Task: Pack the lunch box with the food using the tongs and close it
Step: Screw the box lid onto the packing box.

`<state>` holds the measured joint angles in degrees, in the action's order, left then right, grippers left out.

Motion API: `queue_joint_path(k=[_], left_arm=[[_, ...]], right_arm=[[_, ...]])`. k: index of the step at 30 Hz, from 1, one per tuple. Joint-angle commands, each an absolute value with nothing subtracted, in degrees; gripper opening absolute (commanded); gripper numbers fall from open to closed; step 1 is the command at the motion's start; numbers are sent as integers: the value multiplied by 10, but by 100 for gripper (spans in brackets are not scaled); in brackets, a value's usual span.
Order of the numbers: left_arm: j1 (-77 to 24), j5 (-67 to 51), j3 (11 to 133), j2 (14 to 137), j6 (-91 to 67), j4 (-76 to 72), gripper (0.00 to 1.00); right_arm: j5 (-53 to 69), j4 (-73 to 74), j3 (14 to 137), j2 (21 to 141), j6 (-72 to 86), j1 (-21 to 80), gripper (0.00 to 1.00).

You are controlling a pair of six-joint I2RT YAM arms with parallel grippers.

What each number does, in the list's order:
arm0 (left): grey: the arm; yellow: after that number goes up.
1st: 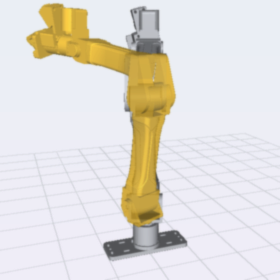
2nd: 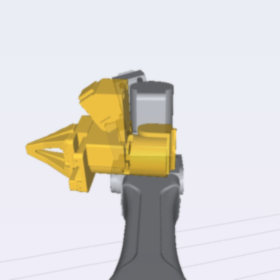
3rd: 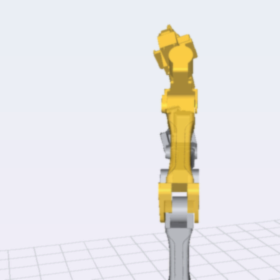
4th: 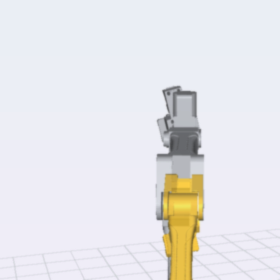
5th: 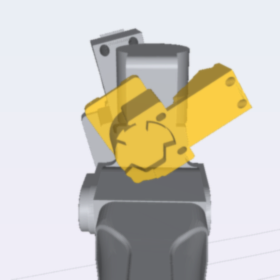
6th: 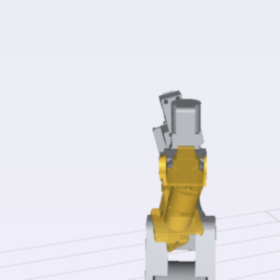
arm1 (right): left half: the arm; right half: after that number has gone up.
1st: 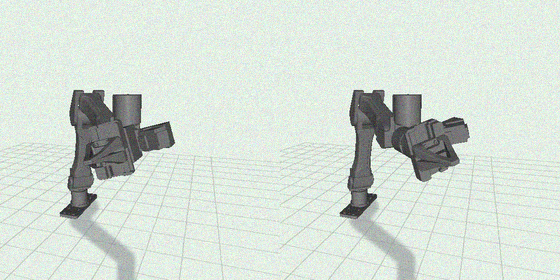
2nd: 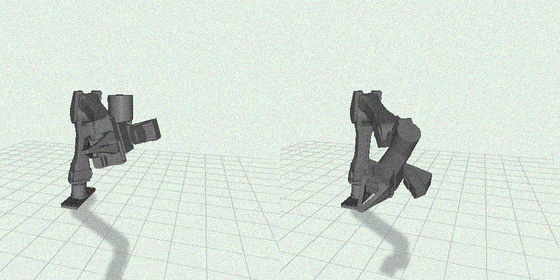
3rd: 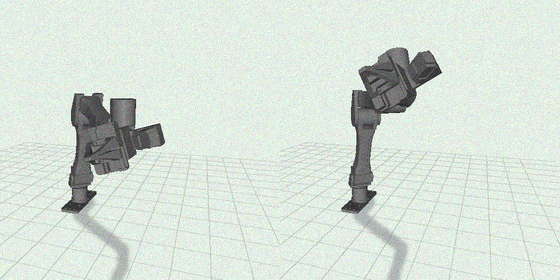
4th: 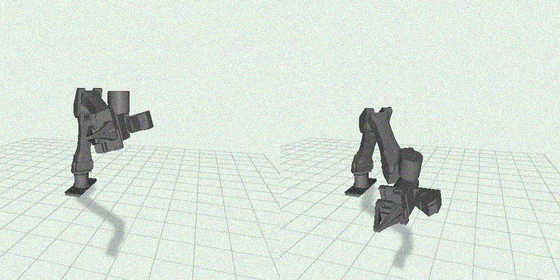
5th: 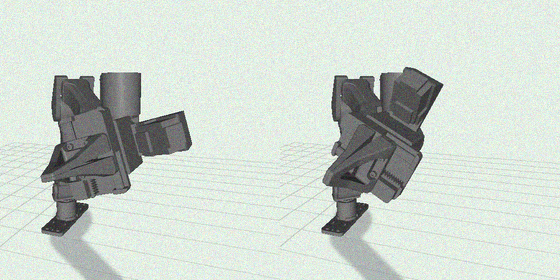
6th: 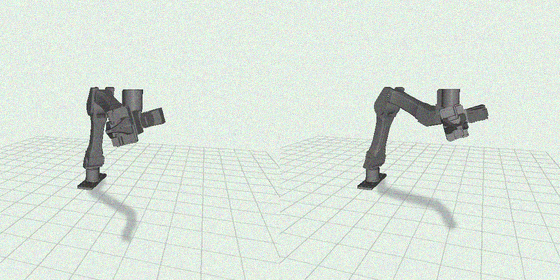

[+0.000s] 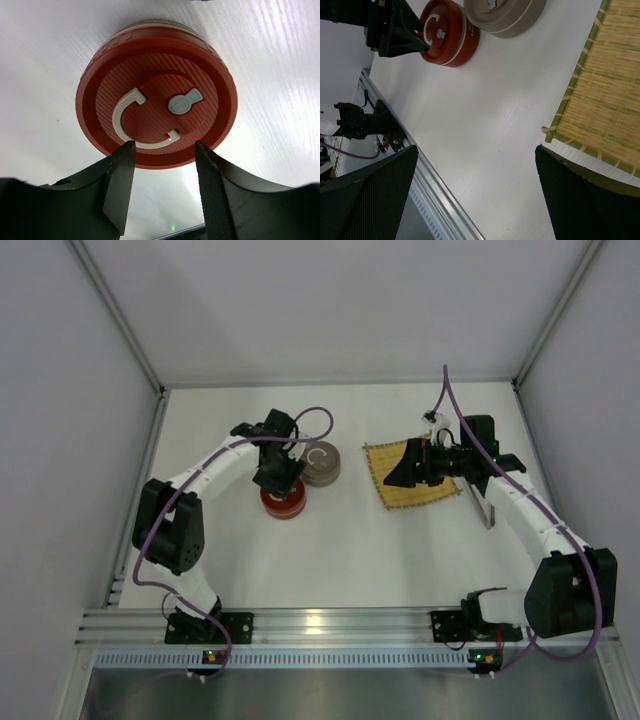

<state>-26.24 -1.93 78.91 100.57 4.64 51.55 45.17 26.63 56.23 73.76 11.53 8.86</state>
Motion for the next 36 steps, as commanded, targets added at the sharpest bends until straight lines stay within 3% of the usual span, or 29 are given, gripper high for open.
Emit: queue_joint_path(k=[1,11,18,22,36], left_arm=[[-264,-51,803,965,45,514,56],[-264,-67,836,997,33,492,49],[-263,-48,804,1038,28,463,51],[-261,-47,761,1045,32,435,61],[-257,-69,761,1020,37,441,62]], right_arm=[[466,249,563,724,102,77,99],[466,247,561,728,103,77,99],[462,253,560,723,96,77,99],[461,256,559,720,94,77,99],[468,255,560,714,93,78,99]])
